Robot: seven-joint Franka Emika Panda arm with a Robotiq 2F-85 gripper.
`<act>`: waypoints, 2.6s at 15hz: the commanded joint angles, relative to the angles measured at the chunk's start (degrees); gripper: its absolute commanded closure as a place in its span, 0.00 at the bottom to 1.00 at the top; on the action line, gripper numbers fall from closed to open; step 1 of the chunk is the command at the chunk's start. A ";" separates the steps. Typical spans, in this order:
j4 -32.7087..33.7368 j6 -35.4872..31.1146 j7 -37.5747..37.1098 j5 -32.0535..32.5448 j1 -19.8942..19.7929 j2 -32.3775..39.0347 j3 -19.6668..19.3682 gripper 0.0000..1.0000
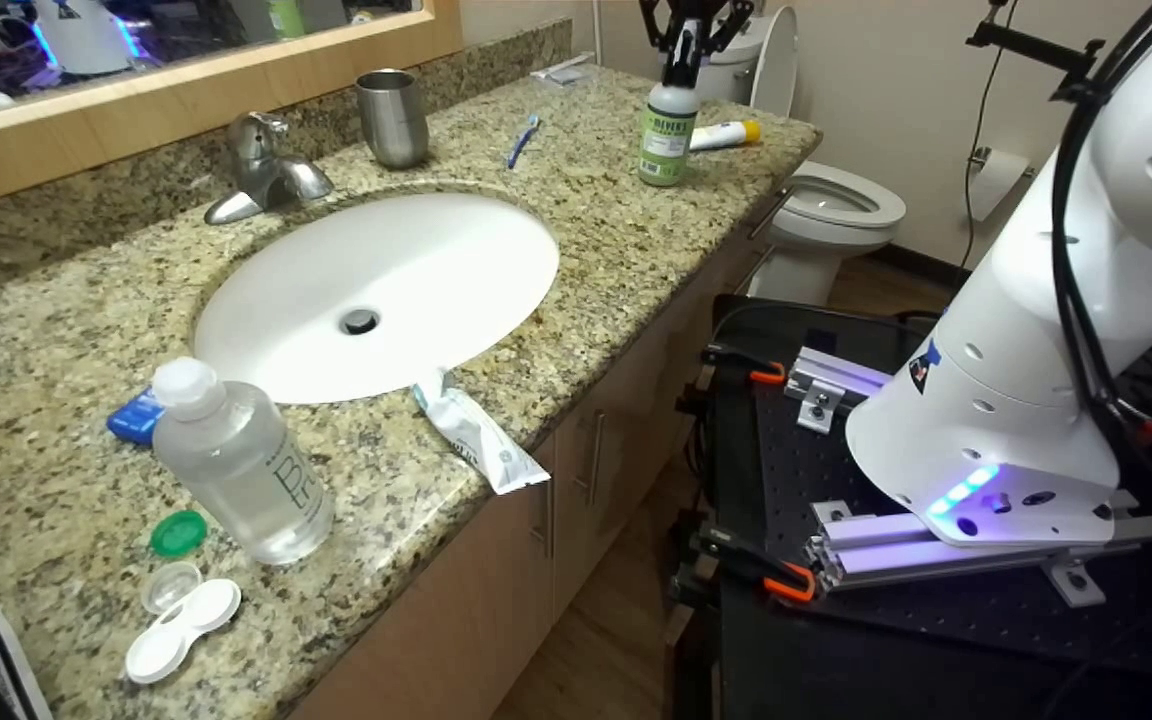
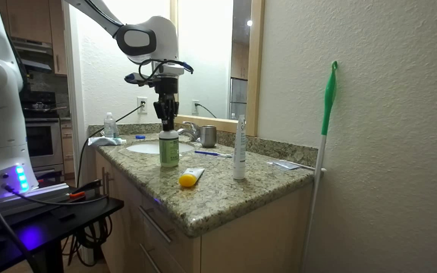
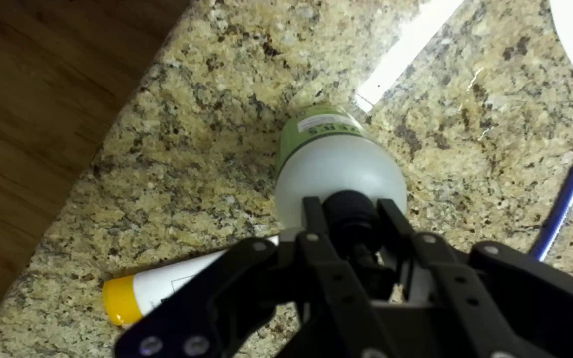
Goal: Pick up the green bottle and move it to the left.
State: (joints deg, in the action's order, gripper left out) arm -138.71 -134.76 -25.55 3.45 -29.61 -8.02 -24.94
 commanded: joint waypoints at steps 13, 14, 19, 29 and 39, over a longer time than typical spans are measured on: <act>2.24 24.27 9.18 -0.83 8.74 -26.50 13.46 0.92; 1.08 25.75 10.04 -1.92 10.52 -29.99 14.87 0.92; 1.51 25.57 8.44 -1.25 10.90 -30.13 15.50 0.92; 18.00 13.57 2.54 5.15 16.97 -1.45 23.25 0.92; 20.72 12.26 0.98 3.65 19.22 4.19 20.82 0.92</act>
State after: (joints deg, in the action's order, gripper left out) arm -121.92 -122.04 -24.98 9.02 -10.73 -8.52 -2.28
